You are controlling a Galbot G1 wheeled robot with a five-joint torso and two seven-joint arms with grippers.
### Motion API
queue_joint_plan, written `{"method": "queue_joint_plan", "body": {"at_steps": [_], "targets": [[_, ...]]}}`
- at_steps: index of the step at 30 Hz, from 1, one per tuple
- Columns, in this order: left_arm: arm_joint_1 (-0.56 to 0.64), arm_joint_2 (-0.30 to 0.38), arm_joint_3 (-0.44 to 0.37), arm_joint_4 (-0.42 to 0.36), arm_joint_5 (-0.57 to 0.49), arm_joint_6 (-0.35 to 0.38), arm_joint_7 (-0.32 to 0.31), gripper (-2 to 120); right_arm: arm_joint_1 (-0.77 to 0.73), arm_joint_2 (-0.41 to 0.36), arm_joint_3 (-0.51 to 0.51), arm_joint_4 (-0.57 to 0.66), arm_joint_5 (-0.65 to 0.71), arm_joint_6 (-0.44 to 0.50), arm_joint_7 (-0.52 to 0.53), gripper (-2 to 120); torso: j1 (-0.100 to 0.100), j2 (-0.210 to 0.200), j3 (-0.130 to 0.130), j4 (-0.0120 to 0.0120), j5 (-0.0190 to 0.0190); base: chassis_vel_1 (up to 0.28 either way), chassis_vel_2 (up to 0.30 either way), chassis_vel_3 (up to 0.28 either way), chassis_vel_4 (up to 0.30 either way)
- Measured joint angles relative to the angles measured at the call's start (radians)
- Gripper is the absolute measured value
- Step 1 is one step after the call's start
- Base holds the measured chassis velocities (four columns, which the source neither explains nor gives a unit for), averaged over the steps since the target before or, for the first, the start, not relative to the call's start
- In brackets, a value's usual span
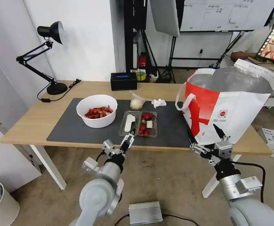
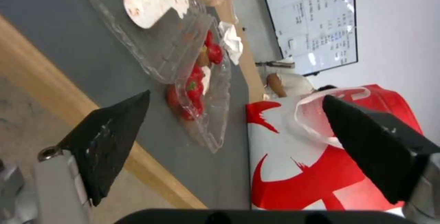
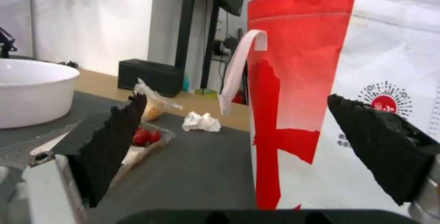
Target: Pick up the trash from the table and place it into the takeout bag.
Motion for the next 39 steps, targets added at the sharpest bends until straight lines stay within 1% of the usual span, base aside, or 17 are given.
{"method": "queue_joint_plan", "body": {"at_steps": [4,7,8,11,13,15,22,35,39], "targets": [[-0.042,-0.001,0.020,0.037,-0.009,0.000,-0.013,100,-0.003,0.008,0.003,0.000,-0.003,0.000,-0.001,100,0.000,0.000,0.000,0.0000,0.0000,0.000,0.000,0.000,0.000],[-0.047,-0.002,0.022,0.043,-0.010,0.000,-0.015,100,-0.003,0.009,0.003,-0.001,-0.004,0.000,-0.001,100,0.000,0.000,0.000,0.0000,0.0000,0.000,0.000,0.000,0.000],[-0.066,-0.006,0.028,0.061,-0.019,0.002,-0.023,100,-0.006,0.015,0.003,-0.001,-0.008,0.001,-0.001,100,0.000,0.000,0.000,0.0000,0.0000,0.000,0.000,0.000,0.000],[-0.083,-0.006,0.032,0.077,-0.026,0.003,-0.028,100,-0.008,0.019,0.003,-0.002,-0.010,0.001,-0.002,100,0.000,0.000,0.000,0.0000,0.0000,0.000,0.000,0.000,0.000],[-0.109,-0.003,0.039,0.103,-0.034,0.003,-0.039,100,-0.013,0.021,0.006,-0.002,-0.011,0.003,-0.002,100,0.000,0.000,0.000,0.0000,0.0000,0.000,0.000,0.000,0.000],[-0.116,-0.003,0.040,0.108,-0.036,0.003,-0.045,100,-0.013,0.021,0.008,-0.003,-0.011,0.003,-0.002,100,0.000,0.000,0.000,0.0000,0.0000,0.000,0.000,0.000,0.000],[-0.167,0.002,0.046,0.145,-0.058,0.000,-0.097,100,-0.016,0.024,0.013,-0.005,-0.011,0.004,-0.002,100,0.000,0.000,0.000,0.0000,0.0000,0.000,0.000,0.000,0.000],[-0.195,-0.004,0.063,0.177,-0.063,0.000,-0.106,100,-0.016,0.035,0.013,-0.006,-0.013,0.011,-0.002,100,0.000,0.000,0.000,0.0000,0.0001,0.000,0.000,0.000,0.000],[-0.204,-0.010,0.069,0.186,-0.062,0.000,-0.108,100,-0.017,0.035,0.015,-0.012,-0.013,0.028,-0.002,100,0.000,0.000,0.000,0.0000,0.0000,0.000,0.000,0.000,0.000]]}}
